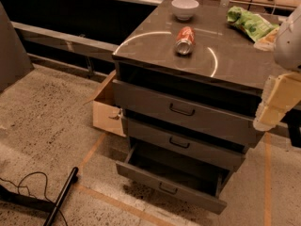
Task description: Open middle drawer
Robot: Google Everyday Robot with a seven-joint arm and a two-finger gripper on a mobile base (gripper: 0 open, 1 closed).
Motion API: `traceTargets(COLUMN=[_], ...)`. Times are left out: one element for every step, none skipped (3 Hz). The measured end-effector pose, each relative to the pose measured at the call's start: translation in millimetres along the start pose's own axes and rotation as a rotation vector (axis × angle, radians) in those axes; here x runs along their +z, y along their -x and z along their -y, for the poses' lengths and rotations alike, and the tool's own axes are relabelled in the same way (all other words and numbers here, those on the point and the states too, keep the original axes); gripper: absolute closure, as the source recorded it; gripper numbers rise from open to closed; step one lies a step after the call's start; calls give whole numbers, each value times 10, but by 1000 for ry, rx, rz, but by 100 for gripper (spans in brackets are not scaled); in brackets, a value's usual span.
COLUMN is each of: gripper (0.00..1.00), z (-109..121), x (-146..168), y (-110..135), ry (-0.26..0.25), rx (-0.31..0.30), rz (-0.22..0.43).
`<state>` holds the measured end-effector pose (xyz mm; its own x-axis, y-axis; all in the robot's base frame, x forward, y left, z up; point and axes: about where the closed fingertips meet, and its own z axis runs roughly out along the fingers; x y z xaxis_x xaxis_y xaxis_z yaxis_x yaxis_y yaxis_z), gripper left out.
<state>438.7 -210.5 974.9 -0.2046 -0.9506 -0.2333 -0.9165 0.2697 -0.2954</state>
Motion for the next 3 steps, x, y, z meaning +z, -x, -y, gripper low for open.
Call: traceTargets(gripper=[0,0,0], z=[-170,-254,-299], x=[467,900,1342], y=[-43,-128,-169], ry=[-13,-33,-63], rx=[-30,-44,-62], rz=[100,150,159])
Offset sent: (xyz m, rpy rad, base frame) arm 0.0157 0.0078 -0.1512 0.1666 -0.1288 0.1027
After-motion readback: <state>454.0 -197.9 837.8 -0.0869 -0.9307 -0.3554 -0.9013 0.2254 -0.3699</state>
